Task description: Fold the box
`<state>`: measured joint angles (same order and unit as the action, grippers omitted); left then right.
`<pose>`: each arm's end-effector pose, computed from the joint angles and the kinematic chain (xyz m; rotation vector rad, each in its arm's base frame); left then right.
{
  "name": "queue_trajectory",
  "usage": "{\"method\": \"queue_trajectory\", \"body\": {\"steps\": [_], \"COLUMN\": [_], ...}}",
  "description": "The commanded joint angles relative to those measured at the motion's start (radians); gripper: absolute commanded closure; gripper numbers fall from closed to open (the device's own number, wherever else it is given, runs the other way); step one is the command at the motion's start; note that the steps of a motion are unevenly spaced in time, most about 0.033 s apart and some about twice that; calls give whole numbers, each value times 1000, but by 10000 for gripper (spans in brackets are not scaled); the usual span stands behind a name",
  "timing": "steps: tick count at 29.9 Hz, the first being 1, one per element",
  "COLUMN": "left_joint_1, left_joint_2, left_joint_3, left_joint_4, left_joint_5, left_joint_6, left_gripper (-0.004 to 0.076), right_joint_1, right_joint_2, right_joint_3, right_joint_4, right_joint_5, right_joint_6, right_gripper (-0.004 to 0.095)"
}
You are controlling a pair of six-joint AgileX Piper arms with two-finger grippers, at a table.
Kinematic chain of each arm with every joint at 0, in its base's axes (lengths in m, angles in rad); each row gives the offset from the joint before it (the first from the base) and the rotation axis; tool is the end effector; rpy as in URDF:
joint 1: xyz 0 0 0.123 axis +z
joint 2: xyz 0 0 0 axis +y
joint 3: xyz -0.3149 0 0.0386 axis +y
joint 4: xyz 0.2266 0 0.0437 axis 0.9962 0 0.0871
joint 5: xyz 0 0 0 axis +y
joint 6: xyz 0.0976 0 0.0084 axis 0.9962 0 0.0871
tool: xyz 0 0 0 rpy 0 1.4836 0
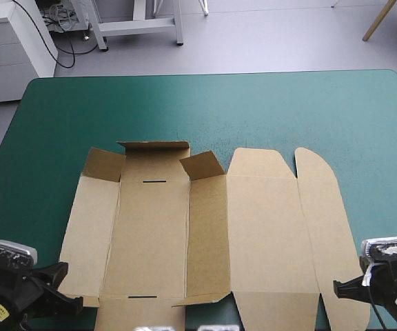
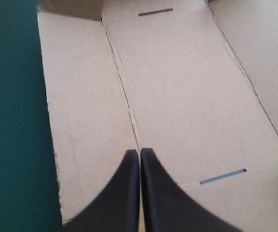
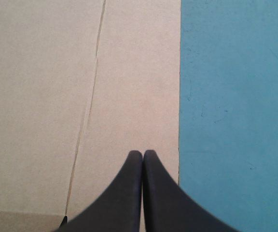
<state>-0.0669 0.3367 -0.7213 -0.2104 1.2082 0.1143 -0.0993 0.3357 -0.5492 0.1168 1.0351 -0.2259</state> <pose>-0.0205 -0.0178 0.3249 0.2220 2.2836 -0.2404 0.0010 0.0098 0.2887 -0.1281 2.2942 -0.0212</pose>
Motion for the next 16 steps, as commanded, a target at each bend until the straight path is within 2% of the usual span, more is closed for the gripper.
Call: {"method": "queue_trajectory", "body": {"steps": [1,5,16], "left_joint_1": [0,0,0], "left_joint_2": [86,184,460], "left_joint_3": [-32,-73,-118], "left_joint_4": [-42,-49,-25], "left_joint_5": [-38,-112,-136], "left_joint_6": [-12,-12,-6], "left_gripper": [734,734,734], "right_joint_1": [-6,-6,-6], "right_joint_2": [9,9,9], "right_joint_3": [-23,-23,-23], "right_joint_4": [10,10,10], "right_joint_5": [-63,-63,-63], "right_joint_6": [-9,-9,-9], "right_gripper": [927,927,927]}}
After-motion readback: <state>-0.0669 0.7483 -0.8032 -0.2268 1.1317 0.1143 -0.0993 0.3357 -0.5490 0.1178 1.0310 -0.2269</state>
